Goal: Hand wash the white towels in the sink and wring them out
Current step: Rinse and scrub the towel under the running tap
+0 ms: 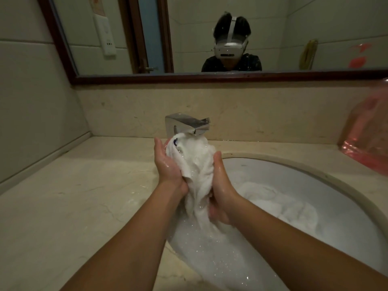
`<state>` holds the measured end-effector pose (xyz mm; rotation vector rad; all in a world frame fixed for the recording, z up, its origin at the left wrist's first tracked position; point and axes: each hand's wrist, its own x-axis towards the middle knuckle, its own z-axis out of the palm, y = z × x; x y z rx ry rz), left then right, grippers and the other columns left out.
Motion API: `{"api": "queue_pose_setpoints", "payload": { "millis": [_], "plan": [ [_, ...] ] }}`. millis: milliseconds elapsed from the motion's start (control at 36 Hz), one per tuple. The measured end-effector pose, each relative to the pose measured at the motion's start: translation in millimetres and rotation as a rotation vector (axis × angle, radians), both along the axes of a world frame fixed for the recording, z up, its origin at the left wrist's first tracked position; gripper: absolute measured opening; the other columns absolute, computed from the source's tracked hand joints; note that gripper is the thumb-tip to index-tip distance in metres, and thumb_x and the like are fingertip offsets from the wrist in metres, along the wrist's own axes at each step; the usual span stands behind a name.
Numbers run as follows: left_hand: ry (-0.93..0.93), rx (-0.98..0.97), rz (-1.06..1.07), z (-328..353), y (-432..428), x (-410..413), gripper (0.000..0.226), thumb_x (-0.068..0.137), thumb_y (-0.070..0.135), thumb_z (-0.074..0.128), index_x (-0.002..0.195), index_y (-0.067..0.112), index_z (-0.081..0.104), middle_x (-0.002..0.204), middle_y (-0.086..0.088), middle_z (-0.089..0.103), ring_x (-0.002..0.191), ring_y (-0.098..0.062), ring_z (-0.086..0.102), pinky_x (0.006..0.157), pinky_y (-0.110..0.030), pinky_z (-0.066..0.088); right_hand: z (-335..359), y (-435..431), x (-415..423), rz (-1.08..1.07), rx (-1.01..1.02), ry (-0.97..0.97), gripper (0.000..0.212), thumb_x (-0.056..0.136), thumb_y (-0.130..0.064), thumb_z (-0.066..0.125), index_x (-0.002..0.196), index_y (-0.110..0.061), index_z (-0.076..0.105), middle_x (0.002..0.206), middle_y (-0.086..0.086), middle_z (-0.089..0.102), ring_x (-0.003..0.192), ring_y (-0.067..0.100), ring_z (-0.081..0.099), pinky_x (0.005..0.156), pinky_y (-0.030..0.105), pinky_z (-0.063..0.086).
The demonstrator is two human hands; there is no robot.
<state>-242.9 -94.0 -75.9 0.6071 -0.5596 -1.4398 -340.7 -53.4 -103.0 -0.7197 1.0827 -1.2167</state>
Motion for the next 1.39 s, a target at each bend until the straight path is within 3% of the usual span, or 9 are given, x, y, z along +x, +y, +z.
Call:
{"api": "queue_pose_setpoints", "payload": {
  "millis": [194, 278, 417, 583, 806, 1028, 1111, 1222, 1389],
  "plan": [
    [-0.285, 0.06, 0.045, -9.5, -15.4, -5.3, 0.09, 0.073, 0.084, 0.056, 0.128, 0.014, 0.07, 0.128, -0.007, 0.073, 0.122, -0.029, 0.069, 0.111, -0.055, 0.05, 13.1, -12.8, -22.8, -0.044, 0.035, -0.244, 0.084, 0.095, -0.085, 0.041, 0.123, -0.013, 0.072, 0.106, 0.02, 0.08, 0.102, 0.035, 0.077, 0.093, 0.048, 0.058],
    [-0.403, 0.082, 0.123, -10.0, -14.6, -5.7, 0.093, 0.079, 0.083, 0.057, 0.138, 0.01, 0.064, 0.106, 0.003, 0.073, 0.105, -0.017, 0.07, 0.105, -0.045, 0.054, 15.1, -16.5, -29.6, -0.09, 0.031, -0.282, 0.09, 0.095, -0.083, 0.041, 0.135, -0.008, 0.07, 0.122, 0.025, 0.075, 0.119, 0.044, 0.071, 0.113, 0.056, 0.05],
    [-0.486, 0.142, -0.055, -19.3, -16.3, -11.7, 0.122, 0.042, 0.104, 0.066, 0.139, 0.03, 0.065, 0.129, -0.005, 0.074, 0.116, -0.033, 0.072, 0.104, -0.058, 0.055, 25.7, -15.4, -31.1, -0.14, -0.055, -0.335, 0.078, 0.1, -0.073, 0.042, 0.13, -0.008, 0.073, 0.117, 0.023, 0.077, 0.114, 0.043, 0.073, 0.111, 0.056, 0.051],
    [-0.455, 0.088, -0.152, -14.1, -3.2, -17.2, 0.085, 0.085, 0.085, 0.047, 0.139, 0.022, 0.066, 0.125, -0.012, 0.076, 0.111, -0.035, 0.076, 0.101, -0.058, 0.058, 32.2, -14.3, -26.7, -0.153, -0.133, -0.147, 0.07, 0.103, -0.068, 0.044, 0.131, -0.011, 0.072, 0.121, 0.019, 0.078, 0.113, 0.038, 0.075, 0.106, 0.053, 0.056],
    [-0.511, 0.035, 0.038, -11.8, 0.3, -19.4, 0.098, 0.064, 0.093, 0.058, 0.135, 0.025, 0.063, 0.119, -0.008, 0.078, 0.104, -0.032, 0.078, 0.094, -0.059, 0.061, 20.2, -23.0, -26.5, -0.171, -0.168, 0.243, 0.121, 0.058, -0.091, 0.062, 0.163, -0.045, 0.027, 0.151, -0.002, 0.056, 0.13, 0.026, 0.064, 0.111, 0.053, 0.053],
    [-0.263, 0.104, 0.093, -9.6, -4.0, -16.6, 0.111, 0.058, 0.092, 0.073, 0.14, 0.018, 0.06, 0.128, -0.016, 0.073, 0.112, -0.038, 0.074, 0.099, -0.06, 0.058, 5.2, -32.3, -31.5, -0.254, 0.084, -0.01, 0.052, 0.109, -0.055, 0.044, 0.144, -0.019, 0.058, 0.132, 0.019, 0.07, 0.117, 0.045, 0.07, 0.097, 0.057, 0.058],
    [-0.267, 0.119, 0.102, -19.8, -15.0, -14.3, 0.112, 0.054, 0.096, 0.073, 0.135, 0.019, 0.065, 0.127, -0.015, 0.074, 0.113, -0.038, 0.074, 0.099, -0.06, 0.058, 7.6, -32.4, -27.9, -0.277, 0.078, -0.095, 0.058, 0.105, -0.065, 0.044, 0.147, -0.027, 0.056, 0.135, 0.012, 0.069, 0.115, 0.039, 0.071, 0.086, 0.05, 0.063],
    [-0.262, 0.155, 0.026, -36.9, -32.6, -12.0, 0.12, 0.046, 0.1, 0.074, 0.141, 0.027, 0.062, 0.135, -0.009, 0.071, 0.12, -0.038, 0.07, 0.105, -0.061, 0.054, -2.0, -49.6, -29.7, -0.281, -0.022, -0.169, 0.106, 0.058, -0.089, 0.065, 0.151, -0.039, 0.053, 0.145, 0.002, 0.065, 0.126, 0.034, 0.067, 0.109, 0.06, 0.051],
    [-0.343, 0.111, -0.079, -2.3, 1.0, -16.3, 0.088, 0.083, 0.086, 0.055, 0.138, 0.018, 0.067, 0.122, -0.014, 0.077, 0.111, -0.036, 0.075, 0.102, -0.055, 0.057, 20.5, -22.4, -17.6, -0.319, -0.221, -0.021, 0.078, 0.085, -0.069, 0.065, 0.154, -0.041, 0.044, 0.147, -0.001, 0.06, 0.13, 0.027, 0.063, 0.113, 0.053, 0.051]
  ]
}}
